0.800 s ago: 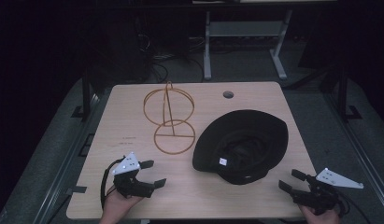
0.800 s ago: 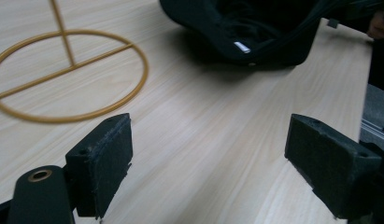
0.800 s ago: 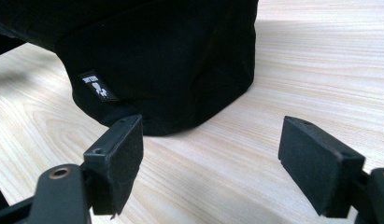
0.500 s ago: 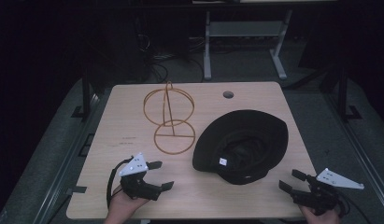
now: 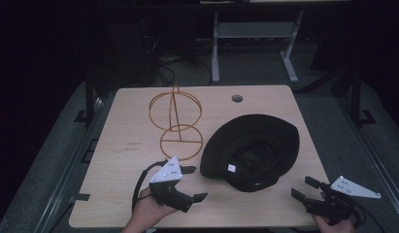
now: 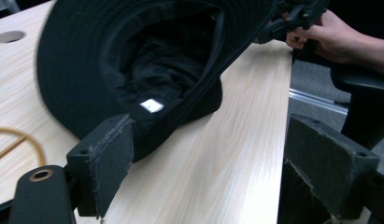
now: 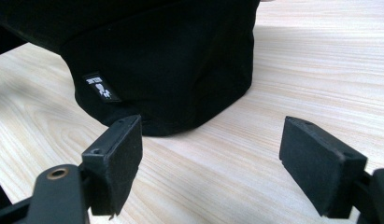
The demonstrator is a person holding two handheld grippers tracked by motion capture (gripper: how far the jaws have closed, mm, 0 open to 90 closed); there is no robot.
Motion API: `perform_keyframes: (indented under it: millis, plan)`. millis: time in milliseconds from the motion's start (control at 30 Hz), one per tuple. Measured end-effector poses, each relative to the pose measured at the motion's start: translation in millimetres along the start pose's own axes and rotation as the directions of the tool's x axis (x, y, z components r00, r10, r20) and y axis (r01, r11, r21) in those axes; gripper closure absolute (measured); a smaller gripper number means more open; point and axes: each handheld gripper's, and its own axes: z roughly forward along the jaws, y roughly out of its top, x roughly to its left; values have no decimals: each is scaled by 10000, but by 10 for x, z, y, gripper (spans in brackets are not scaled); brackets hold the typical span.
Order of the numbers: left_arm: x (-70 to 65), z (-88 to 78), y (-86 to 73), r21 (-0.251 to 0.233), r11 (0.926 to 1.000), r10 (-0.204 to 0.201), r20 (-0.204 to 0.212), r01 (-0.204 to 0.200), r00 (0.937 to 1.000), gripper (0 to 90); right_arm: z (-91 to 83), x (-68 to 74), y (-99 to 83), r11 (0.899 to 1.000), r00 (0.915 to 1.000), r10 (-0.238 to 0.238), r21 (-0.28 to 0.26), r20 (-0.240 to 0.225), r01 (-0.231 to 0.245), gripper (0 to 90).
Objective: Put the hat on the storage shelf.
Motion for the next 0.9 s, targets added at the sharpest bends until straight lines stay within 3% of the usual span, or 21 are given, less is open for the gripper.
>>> perform_keyframes:
  millis: [167, 367, 467, 533, 567, 633, 700, 733, 800, 833, 900]
  plan:
    - [-21, 218, 125, 387, 9982, 461, 82, -464, 9989, 192, 10, 12, 6, 9999, 9999, -130, 46, -85, 130, 205]
    - [33, 425, 209, 968, 9936, 574, 95, -580, 9983, 232, 3, 33, 5, 9998, 9996, -217, -7, -196, 216, 203]
    - [64, 559, 262, 1438, 9847, 983, 50, -980, 9951, 313, 30, 54, 6, 9989, 9985, -462, 0, -288, 462, 203]
    - [68, 589, 270, 1576, 9821, 1042, 23, -1032, 9946, 359, 55, 70, 5, 9983, 9978, -560, 113, -343, 564, 203]
    - [82, 645, 276, 1846, 9753, 1225, 28, -1209, 9925, 399, 67, 77, 5, 9978, 9973, -643, 149, -363, 648, 204]
    - [81, 673, 277, 1914, 9740, 1232, 30, -1215, 9924, 449, 80, 84, 5, 9974, 9969, -686, 180, -397, 694, 203]
    - [62, 736, 289, 2192, 9626, 1604, 115, -1590, 9870, 549, 115, 103, 5, 9968, 9959, -750, 223, -512, 762, 204]
    - [62, 736, 289, 2192, 9626, 1604, 115, -1590, 9870, 579, 115, 103, 5, 9968, 9959, -750, 223, -512, 762, 204]
    - [48, 780, 303, 2415, 9522, 1860, 274, -1871, 9822, 632, 142, 114, 6, 9960, 9951, -813, 323, -560, 832, 204]
    - [31, 805, 314, 2402, 9514, 1919, 264, -1925, 9811, 710, 168, 121, 8, 9949, 9942, -887, 433, -610, 914, 203]
    - [20, 812, 334, 2354, 9471, 2184, 259, -2183, 9755, 771, 185, 131, 11, 9950, 9938, -868, 429, -693, 899, 203]
